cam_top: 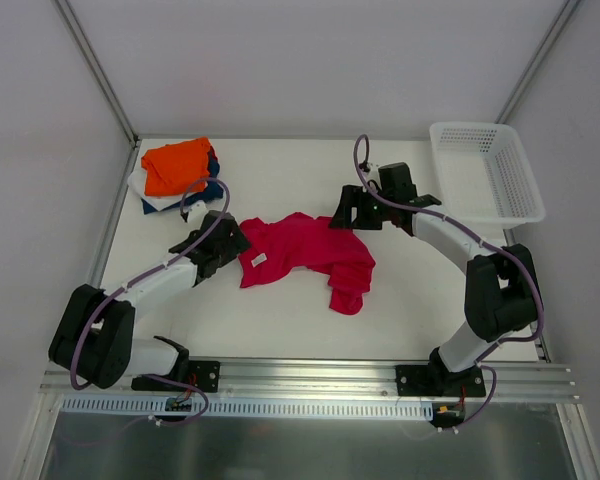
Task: Fold and stack the t-shirts
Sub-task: Move the tshirt to the center of the board, then flatten the tshirt out
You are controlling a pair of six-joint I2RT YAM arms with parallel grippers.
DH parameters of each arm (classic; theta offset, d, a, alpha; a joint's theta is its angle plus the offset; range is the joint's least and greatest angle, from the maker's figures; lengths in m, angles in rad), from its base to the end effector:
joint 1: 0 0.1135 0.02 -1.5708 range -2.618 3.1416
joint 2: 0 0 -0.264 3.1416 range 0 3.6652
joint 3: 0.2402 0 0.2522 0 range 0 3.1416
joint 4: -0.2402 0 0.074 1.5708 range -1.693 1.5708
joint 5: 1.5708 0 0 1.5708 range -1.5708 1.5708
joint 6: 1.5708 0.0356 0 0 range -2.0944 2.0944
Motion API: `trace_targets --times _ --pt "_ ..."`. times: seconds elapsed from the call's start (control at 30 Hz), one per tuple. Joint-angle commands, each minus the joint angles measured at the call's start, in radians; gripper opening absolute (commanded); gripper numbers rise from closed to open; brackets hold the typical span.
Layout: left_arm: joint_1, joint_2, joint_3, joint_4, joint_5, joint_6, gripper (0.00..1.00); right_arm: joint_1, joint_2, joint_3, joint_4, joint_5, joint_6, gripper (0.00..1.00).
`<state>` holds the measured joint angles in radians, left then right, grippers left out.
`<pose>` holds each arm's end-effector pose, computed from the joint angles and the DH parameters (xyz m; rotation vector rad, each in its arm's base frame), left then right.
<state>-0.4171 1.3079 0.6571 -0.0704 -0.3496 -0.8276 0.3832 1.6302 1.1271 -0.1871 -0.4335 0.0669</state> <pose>0.2457 -0.0955 0.1968 -0.6336 2.1630 -0.2701 0.3294 0.1489 0.2438 -0.5913 2.2094 0.7275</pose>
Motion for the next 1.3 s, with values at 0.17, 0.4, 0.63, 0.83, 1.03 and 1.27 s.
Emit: trace_targets --times 0.17,0.4,0.63,0.83,1.03,1.27 --pt "0.008 0.012 -0.037 -0.026 -0.017 -0.168 0.82 0.008 0.003 0.088 0.018 -0.082 -0.001 0.77" --pt "0.006 -0.232 -0.194 -0.035 -0.110 -0.212 0.82 0.153 0.163 0.266 -0.110 -0.030 -0.096 0.77" --pt "0.011 -0.496 -0.215 -0.127 -0.212 -0.168 0.83 0.285 0.350 0.494 -0.193 -0.024 -0.141 0.75" --pt "0.014 -0.585 -0.223 -0.178 -0.235 -0.150 0.85 0.362 0.490 0.666 -0.264 -0.001 -0.188 0.73" --pt "0.015 -0.587 -0.237 -0.186 -0.221 -0.157 0.85 0.388 0.620 0.874 -0.351 0.007 -0.243 0.71" --pt "0.015 -0.559 -0.238 -0.186 -0.218 -0.150 0.86 0.414 0.729 1.120 -0.383 0.022 -0.208 0.69"
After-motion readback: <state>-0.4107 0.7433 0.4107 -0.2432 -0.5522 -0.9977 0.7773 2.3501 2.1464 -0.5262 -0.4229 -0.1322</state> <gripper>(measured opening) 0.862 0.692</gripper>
